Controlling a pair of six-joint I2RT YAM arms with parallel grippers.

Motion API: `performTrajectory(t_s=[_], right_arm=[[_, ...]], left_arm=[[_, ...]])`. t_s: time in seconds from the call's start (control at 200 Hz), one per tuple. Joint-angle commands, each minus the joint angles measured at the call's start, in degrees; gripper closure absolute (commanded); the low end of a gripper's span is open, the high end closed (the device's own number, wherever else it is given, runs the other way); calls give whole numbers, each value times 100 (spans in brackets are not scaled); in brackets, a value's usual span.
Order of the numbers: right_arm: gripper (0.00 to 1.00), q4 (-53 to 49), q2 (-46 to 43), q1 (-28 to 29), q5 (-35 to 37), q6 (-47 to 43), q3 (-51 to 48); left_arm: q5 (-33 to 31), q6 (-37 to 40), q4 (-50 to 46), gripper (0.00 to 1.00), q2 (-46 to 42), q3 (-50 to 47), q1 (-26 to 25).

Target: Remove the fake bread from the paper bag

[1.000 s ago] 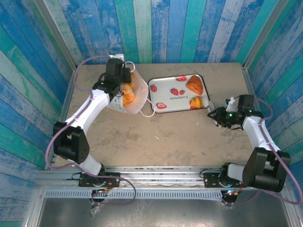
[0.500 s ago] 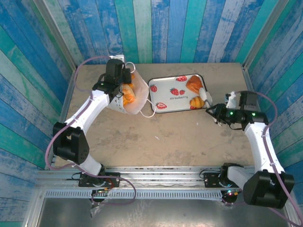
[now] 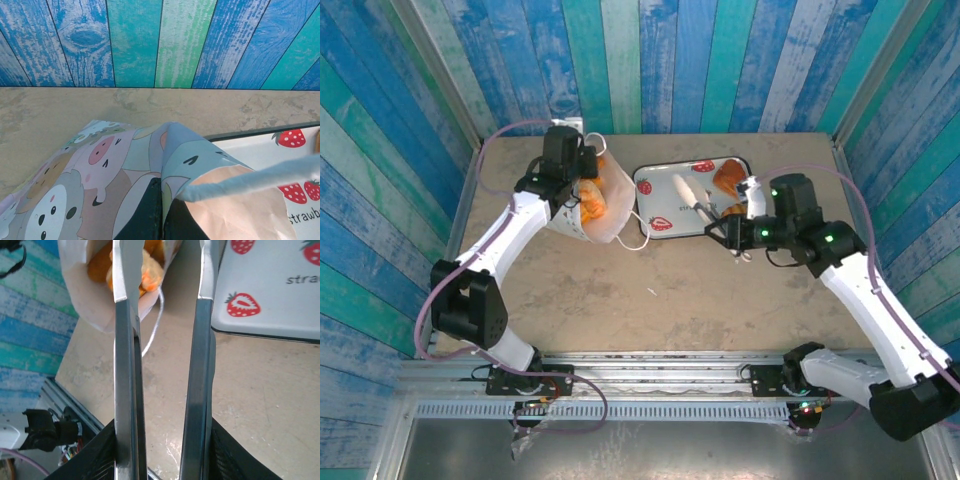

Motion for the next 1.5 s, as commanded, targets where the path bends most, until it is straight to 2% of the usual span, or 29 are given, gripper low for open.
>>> performTrajectory(t_s=[0.0, 0.145, 0.411, 0.756, 1.107, 1.497], right_arm=[[59, 129, 280, 577, 437, -230, 426], [59, -15, 830, 1353, 790, -471, 904], [59, -12, 1929, 1822, 931, -612, 1424], [58, -364, 3127, 2089, 1447, -879, 2483], [57, -845, 3969, 2250, 2099, -1103, 3330], [53, -853, 4397, 2258, 1992, -1243, 3742]], left_arm=[[161, 70, 241, 100, -490, -67, 20], [247, 127, 267, 100, -534, -101, 20], [319, 255, 253, 100, -632, -191, 20], [396, 296, 279, 100, -738, -330, 20], [548, 350, 276, 100, -777, -357, 20], [679, 358, 271, 100, -786, -365, 20]])
